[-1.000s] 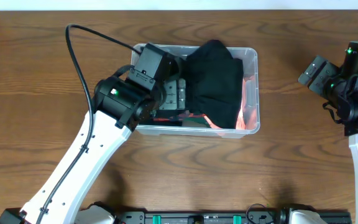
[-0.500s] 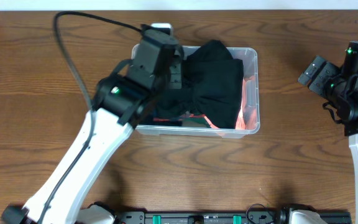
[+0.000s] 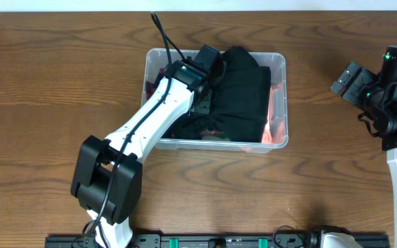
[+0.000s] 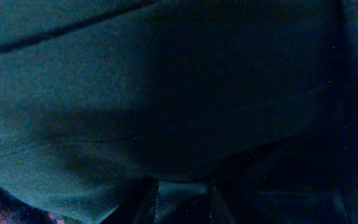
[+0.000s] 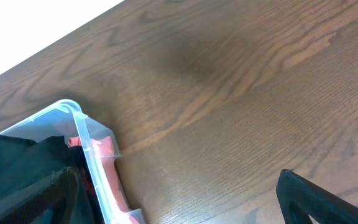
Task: Pack container
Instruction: 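Press and tuck the black garment into the bin with the left gripper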
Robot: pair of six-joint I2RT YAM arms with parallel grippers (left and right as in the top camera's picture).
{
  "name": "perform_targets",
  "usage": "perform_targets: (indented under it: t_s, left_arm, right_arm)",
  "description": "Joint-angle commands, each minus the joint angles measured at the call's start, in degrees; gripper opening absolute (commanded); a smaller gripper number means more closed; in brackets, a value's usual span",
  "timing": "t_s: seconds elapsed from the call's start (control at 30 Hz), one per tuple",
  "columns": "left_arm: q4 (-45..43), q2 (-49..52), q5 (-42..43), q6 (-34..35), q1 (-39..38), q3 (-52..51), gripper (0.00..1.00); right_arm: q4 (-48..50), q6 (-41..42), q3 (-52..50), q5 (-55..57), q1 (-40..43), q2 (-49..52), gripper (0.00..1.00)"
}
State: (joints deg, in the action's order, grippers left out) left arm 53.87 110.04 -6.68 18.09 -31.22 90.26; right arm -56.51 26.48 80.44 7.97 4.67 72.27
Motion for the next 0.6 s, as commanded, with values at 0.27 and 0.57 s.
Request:
perform_targets:
  t_s: [0.27,0.57]
  left_arm:
    - [-8.6,-11.2,1.6,-1.9,-3.1,1.9,0.40]
    - [-24.5,-8.4,1.8,-5.3,-4.0,1.8,0.40]
  right_arm:
    - [-0.1,-0.2,0.4,0.6,0.3,-0.2,0.99]
    - [-0.1,-0.2,0.4,0.6,0.3,-0.2,0.99]
